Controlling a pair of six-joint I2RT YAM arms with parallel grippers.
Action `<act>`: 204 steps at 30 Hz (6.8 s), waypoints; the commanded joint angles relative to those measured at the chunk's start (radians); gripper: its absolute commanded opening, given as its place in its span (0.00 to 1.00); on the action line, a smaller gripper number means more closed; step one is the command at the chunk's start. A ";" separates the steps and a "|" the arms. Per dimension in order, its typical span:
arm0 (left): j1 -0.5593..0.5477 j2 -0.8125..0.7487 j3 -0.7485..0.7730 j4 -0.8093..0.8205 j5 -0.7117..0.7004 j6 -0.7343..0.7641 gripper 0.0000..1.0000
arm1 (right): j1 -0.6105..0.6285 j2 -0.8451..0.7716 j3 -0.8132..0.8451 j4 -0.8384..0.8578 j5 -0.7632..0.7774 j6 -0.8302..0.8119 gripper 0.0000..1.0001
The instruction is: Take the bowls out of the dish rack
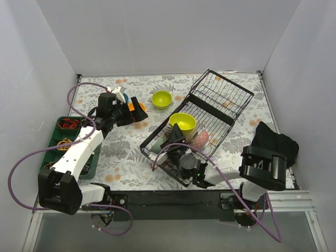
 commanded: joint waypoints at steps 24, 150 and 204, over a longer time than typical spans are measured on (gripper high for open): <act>-0.251 0.086 0.223 -0.209 0.135 -0.069 0.79 | 0.123 0.142 0.101 0.577 -0.011 -0.236 0.15; -0.182 -0.418 -0.225 -0.040 -0.134 0.037 0.98 | -1.047 -0.246 0.350 -1.109 -1.187 2.047 0.91; -0.115 -0.463 -0.332 0.069 -0.135 0.089 0.98 | -1.202 -0.227 0.494 -1.146 -0.973 1.864 0.93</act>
